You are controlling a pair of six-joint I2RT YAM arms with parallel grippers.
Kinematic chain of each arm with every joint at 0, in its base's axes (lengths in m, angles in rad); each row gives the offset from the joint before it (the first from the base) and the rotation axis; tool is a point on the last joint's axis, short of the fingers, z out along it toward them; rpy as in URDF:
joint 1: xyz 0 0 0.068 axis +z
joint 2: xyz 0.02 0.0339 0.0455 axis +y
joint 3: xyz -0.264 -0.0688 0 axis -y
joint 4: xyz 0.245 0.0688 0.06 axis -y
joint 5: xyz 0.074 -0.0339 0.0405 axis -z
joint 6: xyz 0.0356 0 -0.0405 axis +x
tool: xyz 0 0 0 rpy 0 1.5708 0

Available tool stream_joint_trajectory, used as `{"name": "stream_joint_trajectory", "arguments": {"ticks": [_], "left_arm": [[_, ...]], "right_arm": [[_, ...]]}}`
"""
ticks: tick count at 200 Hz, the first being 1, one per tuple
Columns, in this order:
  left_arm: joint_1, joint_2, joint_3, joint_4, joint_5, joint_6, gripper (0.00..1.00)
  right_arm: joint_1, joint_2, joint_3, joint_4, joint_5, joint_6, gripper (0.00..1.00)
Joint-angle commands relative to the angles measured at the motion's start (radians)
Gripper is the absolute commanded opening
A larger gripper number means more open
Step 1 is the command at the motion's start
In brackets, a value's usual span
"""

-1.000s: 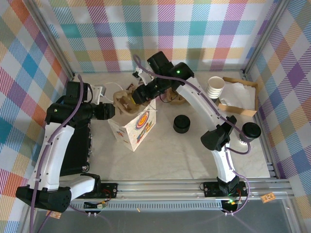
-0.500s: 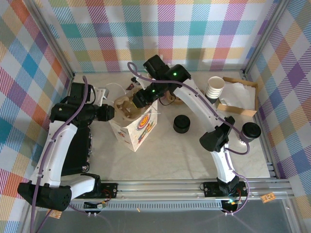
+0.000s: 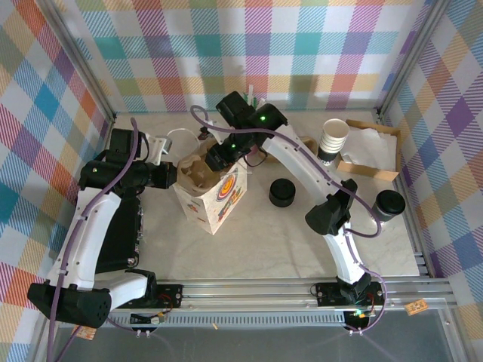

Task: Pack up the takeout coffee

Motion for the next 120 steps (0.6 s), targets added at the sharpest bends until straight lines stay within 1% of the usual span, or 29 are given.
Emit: {"name": "stream_joint_trajectory", "arguments": {"ticks": [1,40,74,120], "left_arm": [[0.012,-0.025,-0.018,0.008,0.021,0.031,0.06],[0.012,-0.056,-0.044,0.031,0.052,0.044,0.01],[0.012,-0.091,-0.073,0.068,0.084,0.043,0.0],[0.012,-0.116,-0.075,0.08,0.074,0.047,0.0]], "right_arm": [[0.008,0.005,0.02,-0.029,0.033,-0.03,0.35],[0.011,0.01,0.022,-0.027,0.056,-0.026,0.35],[0.022,0.016,0.022,-0.033,0.092,-0.037,0.35],[0.057,0.016,0.002,-0.042,0.148,-0.06,0.35]]}}
